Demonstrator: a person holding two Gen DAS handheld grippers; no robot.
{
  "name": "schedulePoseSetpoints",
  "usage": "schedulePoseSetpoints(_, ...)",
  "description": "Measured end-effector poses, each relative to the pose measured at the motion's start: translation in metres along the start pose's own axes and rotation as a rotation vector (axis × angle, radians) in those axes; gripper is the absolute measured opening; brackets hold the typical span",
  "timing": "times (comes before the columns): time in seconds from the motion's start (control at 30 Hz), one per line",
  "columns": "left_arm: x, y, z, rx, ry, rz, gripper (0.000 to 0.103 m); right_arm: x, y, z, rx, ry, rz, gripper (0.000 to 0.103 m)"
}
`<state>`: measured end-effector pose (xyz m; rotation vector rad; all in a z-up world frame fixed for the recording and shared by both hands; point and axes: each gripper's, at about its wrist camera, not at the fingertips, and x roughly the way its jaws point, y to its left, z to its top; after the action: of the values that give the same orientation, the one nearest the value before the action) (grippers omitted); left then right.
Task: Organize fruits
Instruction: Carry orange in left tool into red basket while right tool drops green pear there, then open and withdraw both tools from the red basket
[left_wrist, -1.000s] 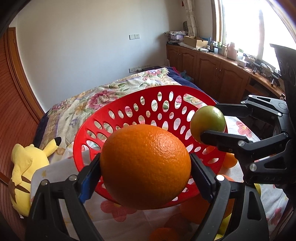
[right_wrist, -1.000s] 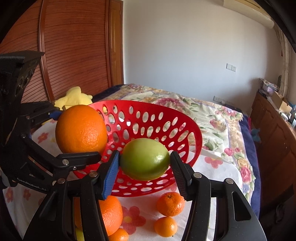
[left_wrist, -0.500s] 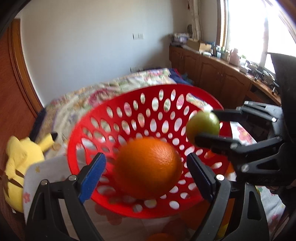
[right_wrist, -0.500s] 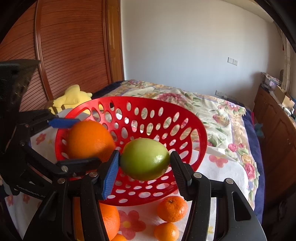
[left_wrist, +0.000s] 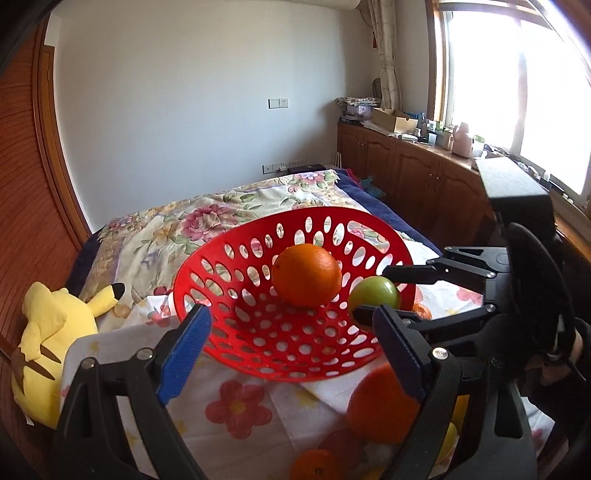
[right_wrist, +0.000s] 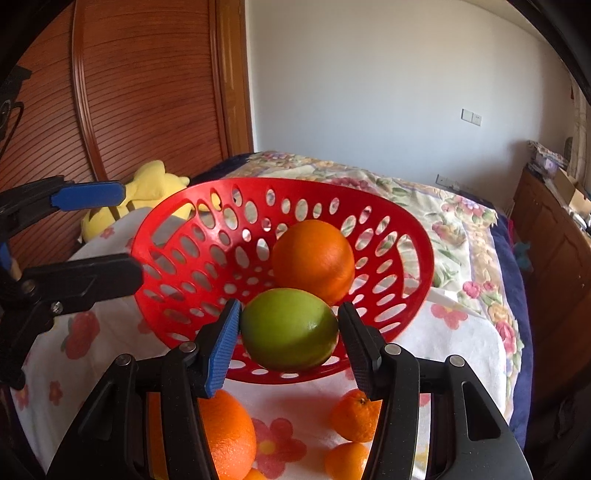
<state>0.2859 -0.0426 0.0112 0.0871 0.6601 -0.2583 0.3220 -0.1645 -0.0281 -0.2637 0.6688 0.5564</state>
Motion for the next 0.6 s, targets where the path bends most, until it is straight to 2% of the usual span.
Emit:
schedulePoseSetpoints(0.27, -0.017, 0.006, -0.023, -0.026, -0.008, -0.007, 0.089, 0.001, 0.008, 0.0, 0.012, 0.0, 0.005, 0.055)
schedulePoseSetpoints(0.47, -0.03, 0.007, -0.045, -0.046, -0.015, -0.005, 0.089, -0.017, 0.012, 0.0, 0.028, -0.035, -0.004, 0.055)
schedulePoseSetpoints(0.6, -0.041, 0.004, -0.066, -0.059, -0.022, -0.015, 0.089, -0.041, 0.017, -0.016, 0.048, -0.066, -0.018, 0.055)
